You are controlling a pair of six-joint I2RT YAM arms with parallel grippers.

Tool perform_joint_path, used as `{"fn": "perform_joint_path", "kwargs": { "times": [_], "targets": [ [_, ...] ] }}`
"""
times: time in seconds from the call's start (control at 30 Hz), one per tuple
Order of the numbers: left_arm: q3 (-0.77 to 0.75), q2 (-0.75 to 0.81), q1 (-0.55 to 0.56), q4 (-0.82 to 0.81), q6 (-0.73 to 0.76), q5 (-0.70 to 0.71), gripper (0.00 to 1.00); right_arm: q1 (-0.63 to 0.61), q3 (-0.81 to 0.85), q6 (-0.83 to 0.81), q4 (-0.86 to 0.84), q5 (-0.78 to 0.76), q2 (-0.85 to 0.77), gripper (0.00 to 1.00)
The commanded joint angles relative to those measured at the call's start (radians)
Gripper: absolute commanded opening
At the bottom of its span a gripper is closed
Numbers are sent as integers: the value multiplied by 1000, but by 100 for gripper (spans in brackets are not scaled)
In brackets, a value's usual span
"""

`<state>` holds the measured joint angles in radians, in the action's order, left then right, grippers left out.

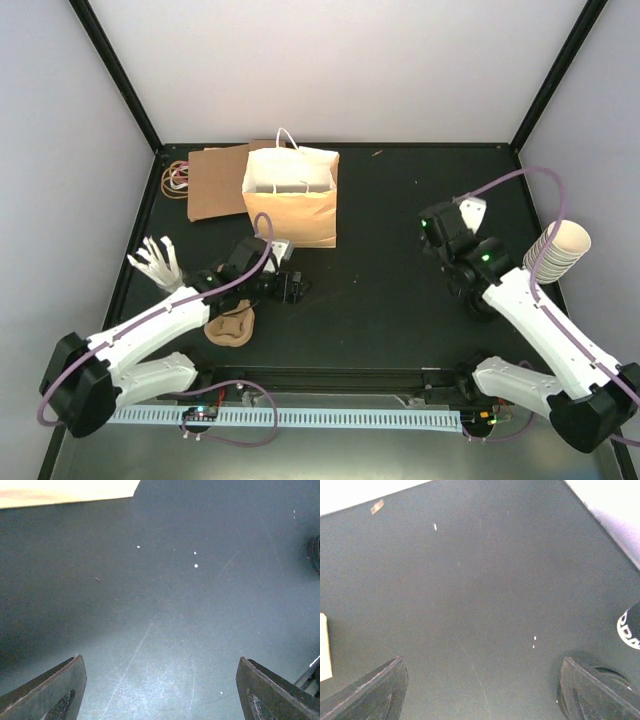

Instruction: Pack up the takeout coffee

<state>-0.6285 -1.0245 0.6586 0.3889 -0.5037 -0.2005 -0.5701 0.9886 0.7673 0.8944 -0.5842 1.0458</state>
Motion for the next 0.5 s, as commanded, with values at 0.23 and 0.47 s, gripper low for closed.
{"fn": "perform_joint_path", "kwargs": {
  "times": [0.23, 0.47],
  "targets": [
    [-53, 7, 114, -46, -19, 30, 85, 18, 508, -23, 397, -11, 235, 100],
    [-41, 106, 118, 18, -30, 56, 86, 30, 585, -94, 415, -73, 329, 100]
  ]
}}
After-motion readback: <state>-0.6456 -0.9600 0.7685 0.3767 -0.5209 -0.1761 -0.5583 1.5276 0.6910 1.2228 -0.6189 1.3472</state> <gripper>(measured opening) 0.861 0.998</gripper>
